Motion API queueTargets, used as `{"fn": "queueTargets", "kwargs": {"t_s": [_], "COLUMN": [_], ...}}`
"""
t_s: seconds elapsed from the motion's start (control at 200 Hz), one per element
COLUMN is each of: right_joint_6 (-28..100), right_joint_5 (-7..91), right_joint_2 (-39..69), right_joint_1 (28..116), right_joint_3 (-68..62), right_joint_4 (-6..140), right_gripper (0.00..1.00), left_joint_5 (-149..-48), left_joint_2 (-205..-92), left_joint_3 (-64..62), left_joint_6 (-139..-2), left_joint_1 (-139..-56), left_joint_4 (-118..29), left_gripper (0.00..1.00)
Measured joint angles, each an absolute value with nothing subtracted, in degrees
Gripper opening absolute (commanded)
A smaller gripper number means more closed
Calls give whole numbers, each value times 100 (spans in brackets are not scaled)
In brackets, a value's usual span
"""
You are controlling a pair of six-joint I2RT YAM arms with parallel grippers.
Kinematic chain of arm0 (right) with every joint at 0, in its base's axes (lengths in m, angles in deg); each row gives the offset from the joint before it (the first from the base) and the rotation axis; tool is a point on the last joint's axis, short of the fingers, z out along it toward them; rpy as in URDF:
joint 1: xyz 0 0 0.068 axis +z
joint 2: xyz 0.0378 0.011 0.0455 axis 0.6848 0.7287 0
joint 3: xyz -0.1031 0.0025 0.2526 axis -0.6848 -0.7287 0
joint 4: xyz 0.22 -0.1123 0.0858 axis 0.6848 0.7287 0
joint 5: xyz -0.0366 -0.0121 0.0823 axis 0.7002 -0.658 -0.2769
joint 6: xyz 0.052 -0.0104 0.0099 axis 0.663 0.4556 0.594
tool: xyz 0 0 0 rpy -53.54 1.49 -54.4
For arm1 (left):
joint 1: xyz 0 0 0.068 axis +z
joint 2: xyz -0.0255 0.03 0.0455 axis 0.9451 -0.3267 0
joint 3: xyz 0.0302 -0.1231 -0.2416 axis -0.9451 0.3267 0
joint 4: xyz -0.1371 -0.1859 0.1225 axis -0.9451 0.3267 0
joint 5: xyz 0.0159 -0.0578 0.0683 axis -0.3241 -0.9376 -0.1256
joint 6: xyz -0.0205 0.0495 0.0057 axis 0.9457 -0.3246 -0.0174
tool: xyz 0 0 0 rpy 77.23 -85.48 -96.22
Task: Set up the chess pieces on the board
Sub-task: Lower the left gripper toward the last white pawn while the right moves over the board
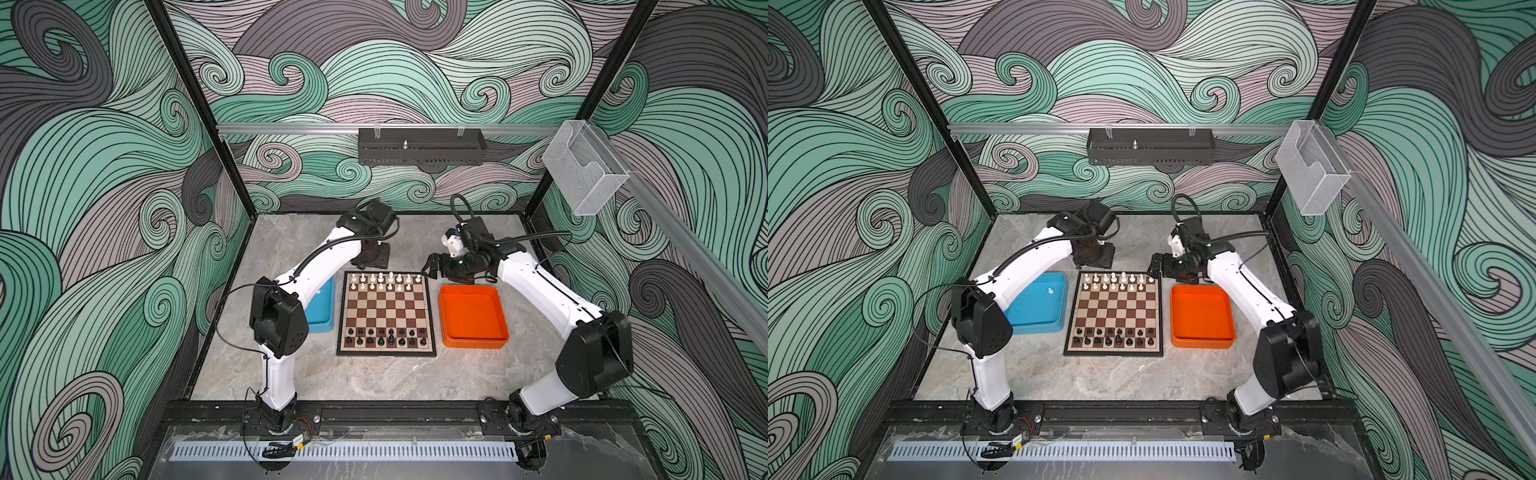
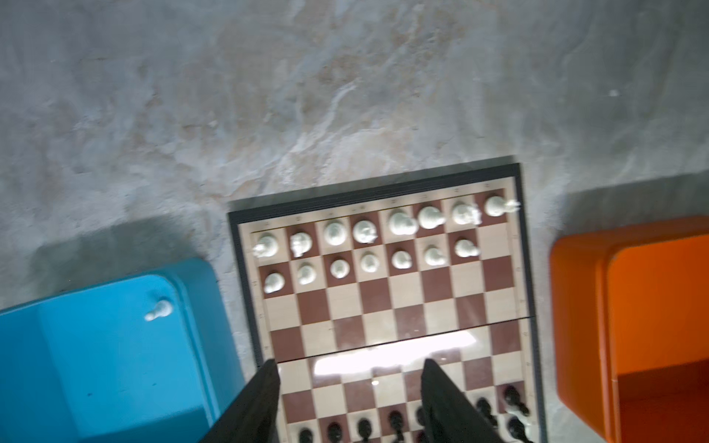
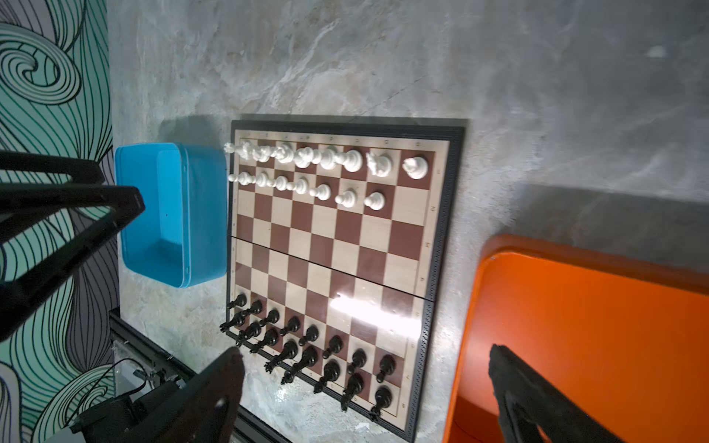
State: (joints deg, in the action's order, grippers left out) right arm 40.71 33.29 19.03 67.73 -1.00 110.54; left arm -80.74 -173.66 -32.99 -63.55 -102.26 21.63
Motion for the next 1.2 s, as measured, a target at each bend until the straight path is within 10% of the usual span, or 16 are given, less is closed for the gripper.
{"fn": "queueTargets", "kwargs": {"t_s": [0.22,0.535,1.201], "right_joint_6": [4231,4294,4253], "right_joint_5": [3344,3235,3202], "right_joint_2": [2788,3398,3274], "right_joint_1": [7678,8546,8397], "right_joint_3": [654,1216,563], "right_joint_4": [10953,10870,10824], "right_gripper": [99,98,99], "left_joint_5": [-8074,-8337,-8557], "left_joint_2": [-16415,-16279,-17722], "left_joint_3": [-1983,-1026,-947], "left_joint_6": [-6364,-6346,-5896], "left_joint_1": [-9077,-7805,-7702], "left_joint_4": [2021,1820,1061], "left_gripper": [98,98,44]}}
